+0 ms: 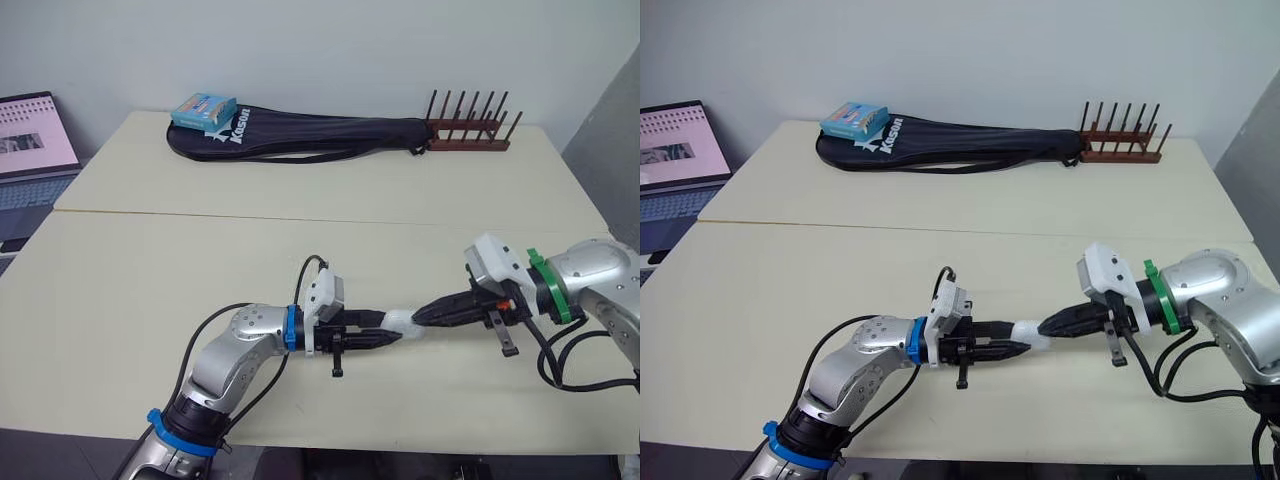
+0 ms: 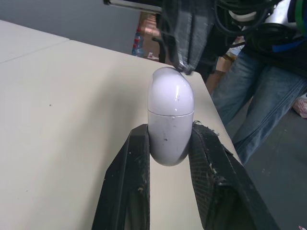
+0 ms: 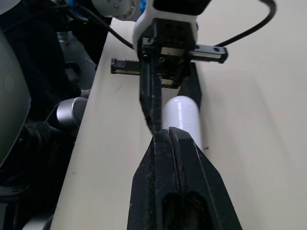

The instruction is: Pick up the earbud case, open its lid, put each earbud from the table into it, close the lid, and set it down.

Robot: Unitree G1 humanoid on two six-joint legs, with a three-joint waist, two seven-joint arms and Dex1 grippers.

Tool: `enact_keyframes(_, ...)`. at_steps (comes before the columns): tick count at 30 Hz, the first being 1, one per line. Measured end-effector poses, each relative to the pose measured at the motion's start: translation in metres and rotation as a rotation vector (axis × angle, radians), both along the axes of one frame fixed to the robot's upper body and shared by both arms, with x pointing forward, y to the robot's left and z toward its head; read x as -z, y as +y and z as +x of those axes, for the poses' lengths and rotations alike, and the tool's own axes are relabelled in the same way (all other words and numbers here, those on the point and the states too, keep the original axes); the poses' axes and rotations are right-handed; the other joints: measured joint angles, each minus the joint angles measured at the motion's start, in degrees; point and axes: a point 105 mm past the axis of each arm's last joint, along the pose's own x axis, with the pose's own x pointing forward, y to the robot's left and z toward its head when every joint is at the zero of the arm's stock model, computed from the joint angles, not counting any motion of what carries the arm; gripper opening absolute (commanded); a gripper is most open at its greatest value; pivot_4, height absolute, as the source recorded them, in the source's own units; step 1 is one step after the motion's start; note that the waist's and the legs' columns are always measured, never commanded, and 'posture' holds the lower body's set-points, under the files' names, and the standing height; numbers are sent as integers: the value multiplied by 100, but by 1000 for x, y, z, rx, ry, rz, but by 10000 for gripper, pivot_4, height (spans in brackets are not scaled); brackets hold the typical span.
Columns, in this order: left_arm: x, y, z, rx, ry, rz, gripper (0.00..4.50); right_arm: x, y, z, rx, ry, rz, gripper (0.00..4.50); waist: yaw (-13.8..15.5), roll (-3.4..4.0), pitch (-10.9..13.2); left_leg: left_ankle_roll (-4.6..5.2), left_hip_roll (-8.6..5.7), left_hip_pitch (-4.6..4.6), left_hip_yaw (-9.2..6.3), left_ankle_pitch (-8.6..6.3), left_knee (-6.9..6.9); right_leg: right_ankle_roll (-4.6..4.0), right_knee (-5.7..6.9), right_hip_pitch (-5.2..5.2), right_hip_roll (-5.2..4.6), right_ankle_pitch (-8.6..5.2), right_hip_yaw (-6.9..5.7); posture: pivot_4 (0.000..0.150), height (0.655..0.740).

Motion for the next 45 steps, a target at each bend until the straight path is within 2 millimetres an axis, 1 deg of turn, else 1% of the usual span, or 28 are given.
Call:
enact_keyframes(2, -3, 1, 2, -14, 17, -14, 7707, 2, -1, 1, 13, -1, -6, 0, 1, 0, 0, 0, 0, 0, -1, 0, 1, 0, 0, 1, 0, 0, -1, 1500, 7274)
enact_keyframes(4, -3, 1, 6, -25, 98, -15, 7707, 3, -5, 5, 48, -28, -18, 0, 1, 0, 0, 0, 0, 0, -2, 0, 2, 0, 2, 1, 0, 0, -1, 1500, 7274)
enact_keyframes(6, 0, 2, 9, -41, 205, 3, 7707, 0, -13, 10, 97, -78, -29, 0, 0, 0, 0, 0, -1, 0, -2, 0, 2, 1, 1, 1, 0, 0, -1, 1500, 7274)
enact_keyframes(8, 8, 0, 14, -49, 324, 41, 7707, 0, -23, 13, 148, -130, -50, 0, 17, -1, 0, 0, -3, -2, -5, 0, 2, 1, -2, 4, 0, -1, -9, 1500, 7274)
enact_keyframes(11, 26, -1, 26, -104, 510, 102, 7707, 12, -30, 13, 196, -169, -64, 0, 22, -3, 1, 0, -4, -4, -7, 0, 3, 2, -2, 3, 0, -1, -11, 1500, 7274)
enact_keyframes(13, 35, -1, 36, -147, 597, 125, 7707, 21, -31, 11, 217, -188, -65, 0, 16, -2, 0, -1, -5, -4, -6, 1, 4, 2, 1, 1, 0, -1, -8, 1500, 7274)
enact_keyframes(16, 41, 3, 47, -196, 668, 142, 7707, 26, -30, 9, 227, -220, -68, 0, -9, -1, 0, -4, -4, 2, -1, 2, 4, 2, 7, 0, 1, -1, 1, 1500, 7274)
enact_keyframes(19, 46, 7, 51, -219, 709, 164, 7707, 28, -28, 6, 231, -237, -57, 0, -23, 0, -1, -23, -1, 7, -1, 13, 4, 2, 11, 1, 5, -1, 2, 1500, 7274)
enact_keyframes(21, 48, 10, 51, -229, 711, 180, 15039, 27, -27, 5, 227, -247, -53, 0, -23, 0, -1, -28, 0, 8, -1, 16, 3, 2, 12, 2, 5, -1, 2, 1500, 7274)
enact_keyframes(22, 50, 13, 50, -232, 710, 190, 17535, 27, -26, 5, 226, -251, -52, 0, -24, 0, -1, -29, 0, 10, 0, 16, 3, 2, 12, 3, 5, -1, 4, 1500, 7274)
enact_keyframes(25, 46, 22, 46, -229, 672, 200, 26867, 26, -26, 5, 221, -260, -50, 0, -27, 4, -3, -30, 2, 26, 4, 17, 0, 2, 14, 12, 6, -1, 9, 1500, 7274)
enact_keyframes(29, 44, 44, 38, -246, 576, 246, 38645, 24, -27, 7, 221, -256, -50, 0, -48, 5, -4, -28, 4, 55, 11, 16, -9, 2, 21, 23, 12, -1, 25, 1500, 7274)
enact_keyframes(30, 43, 54, 35, -256, 527, 269, 41646, 22, -27, 8, 223, -250, -49, 0, -73, 4, -4, -26, 7, 62, 15, 14, -13, 1, 23, 23, 15, -1, 32, 1500, 7274)
enact_keyframes(31, 43, 66, 31, -267, 478, 297, 44626, 21, -29, 9, 226, -244, -51, 1677, -95, 4, -4, -26, 11, 70, 17, 14, -17, 1, 23, 25, 17, -1, 37, 1500, 7274)
enact_keyframes(33, 42, 91, 25, -304, 360, 382, 45000, 18, -32, 12, 230, -241, -64, 5914, -136, 4, -3, -18, 13, 81, 25, 10, -25, 0, 25, 25, 19, -2, 47, 1500, 7274)
enact_keyframes(35, 41, 115, 22, -354, 273, 443, 45000, 16, -38, 15, 233, -235, -84, 12735, -139, 3, -2, -14, 12, 85, 27, 8, -33, -1, 24, 25, 17, -3, 48, 1500, 7274)
enact_keyframes(37, 38, 143, 16, -395, 187, 510, 45000, 14, -45, 18, 229, -230, -106, 19662, -140, -4, 5, -14, 11, 83, 35, 8, -41, -3, 21, 18, 11, -4, 50, 1500, 7274)
enact_keyframes(38, 36, 158, 12, -408, 147, 548, 45000, 11, -49, 19, 223, -235, -121, 23807, -136, -9, 14, -14, 10, 77, 41, 8, -44, -6, 20, 11, 7, -5, 50, 1500, 7274)
enact_keyframes(40, 27, 182, 1, -412, 106, 598, 45000, 7, -61, 21, 213, -246, -163, 30788, -111, -16, 36, -14, 14, 67, 42, 8, -49, -7, 9, 4, -3, -6, 46, 1500, 7274)
enact_keyframes(41, 22, 187, -3, -405, 79, 611, 45000, 6, -65, 22, 204, -254, -177, 35024, -103, -16, 39, -14, 17, 65, 44, 7, -51, -7, 2, 4, -6, -6, 46, 1500, 7274)
enact_keyframes(42, 16, 190, -8, -392, 42, 619, 45000, 4, -69, 21, 186, -267, -191, 38207, -75, -17, 45, -13, 17, 62, 46, 7, -57, -7, -9, 4, -14, -6, 46, 1500, 7274)
enact_keyframes(45, -1, 193, -15, -388, -51, 613, 45000, -2, -76, 21, 156, -282, -208, 38207, 1, -16, 51, -13, 18, 52, 48, 7, -66, -6, -31, 5, -25, -6, 40, 1500, 7274)
